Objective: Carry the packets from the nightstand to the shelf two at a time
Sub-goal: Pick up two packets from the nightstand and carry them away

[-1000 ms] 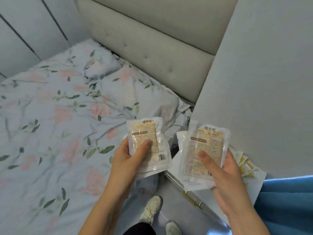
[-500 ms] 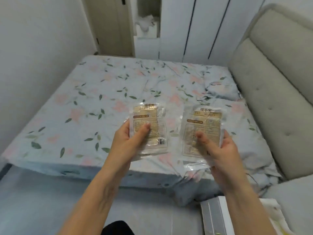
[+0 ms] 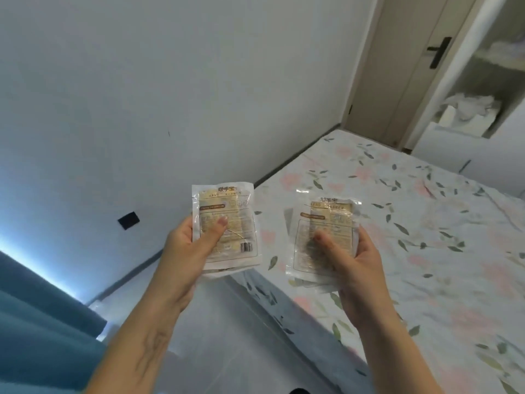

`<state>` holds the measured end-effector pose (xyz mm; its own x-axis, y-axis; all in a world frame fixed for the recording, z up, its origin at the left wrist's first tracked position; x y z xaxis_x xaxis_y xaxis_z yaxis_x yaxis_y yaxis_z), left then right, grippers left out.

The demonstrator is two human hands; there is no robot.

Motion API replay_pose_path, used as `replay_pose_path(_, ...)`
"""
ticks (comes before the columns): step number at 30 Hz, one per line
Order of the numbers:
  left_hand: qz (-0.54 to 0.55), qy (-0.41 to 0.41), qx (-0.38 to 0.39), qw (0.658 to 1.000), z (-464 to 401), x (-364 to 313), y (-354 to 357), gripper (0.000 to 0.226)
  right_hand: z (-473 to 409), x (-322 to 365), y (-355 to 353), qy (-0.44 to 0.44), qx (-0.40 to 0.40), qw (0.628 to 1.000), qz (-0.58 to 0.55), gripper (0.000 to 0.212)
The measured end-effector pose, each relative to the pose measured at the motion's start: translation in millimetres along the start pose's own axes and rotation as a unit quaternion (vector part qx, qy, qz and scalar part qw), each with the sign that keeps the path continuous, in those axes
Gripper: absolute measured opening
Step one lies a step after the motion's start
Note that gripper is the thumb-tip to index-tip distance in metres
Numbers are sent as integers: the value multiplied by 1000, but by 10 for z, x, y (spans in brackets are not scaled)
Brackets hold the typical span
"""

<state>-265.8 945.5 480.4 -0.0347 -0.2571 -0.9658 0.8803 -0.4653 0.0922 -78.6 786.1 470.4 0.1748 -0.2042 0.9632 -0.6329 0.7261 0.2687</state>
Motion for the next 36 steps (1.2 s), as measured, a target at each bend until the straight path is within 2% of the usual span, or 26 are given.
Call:
replay_pose_path(6, 17, -3, -47, 999, -905, -162, -938, 17, -782, -334, 1136, 10, 35, 999, 37, 35)
replay_pose_path(13, -14, 18, -43, 999, -2535, -607, -1591, 22, -2103, -732, 2297, 6, 43, 999, 24, 51)
replay_pose_path(21, -12, -3, -50, 999, -3979, -1175, -2350, 18, -3383, -899, 3422, 17, 24, 999, 45, 41)
replay_pose_path(29, -44, -4, 17, 999, -5412, -1546, -2704, 15, -4517, -1272, 4303, 23, -18, 998, 51, 38)
replay_pose_path(36, -57, 4, 112, 992, -6597, -1914, -2468, 18, -5215, -1400, 4586, 6, -99, 995, 34, 37)
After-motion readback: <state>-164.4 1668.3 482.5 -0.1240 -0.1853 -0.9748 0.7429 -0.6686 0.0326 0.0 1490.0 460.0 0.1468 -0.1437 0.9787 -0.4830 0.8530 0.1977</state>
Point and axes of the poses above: each hand's wrist, its own z-axis away from the middle knuckle, its own y-axis out of the palm, x = y × z, the point moved 8 cm from there along -z, towards the middle knuckle, and after that the axes turned 5 degrees about -y, right-handed, at the moved point
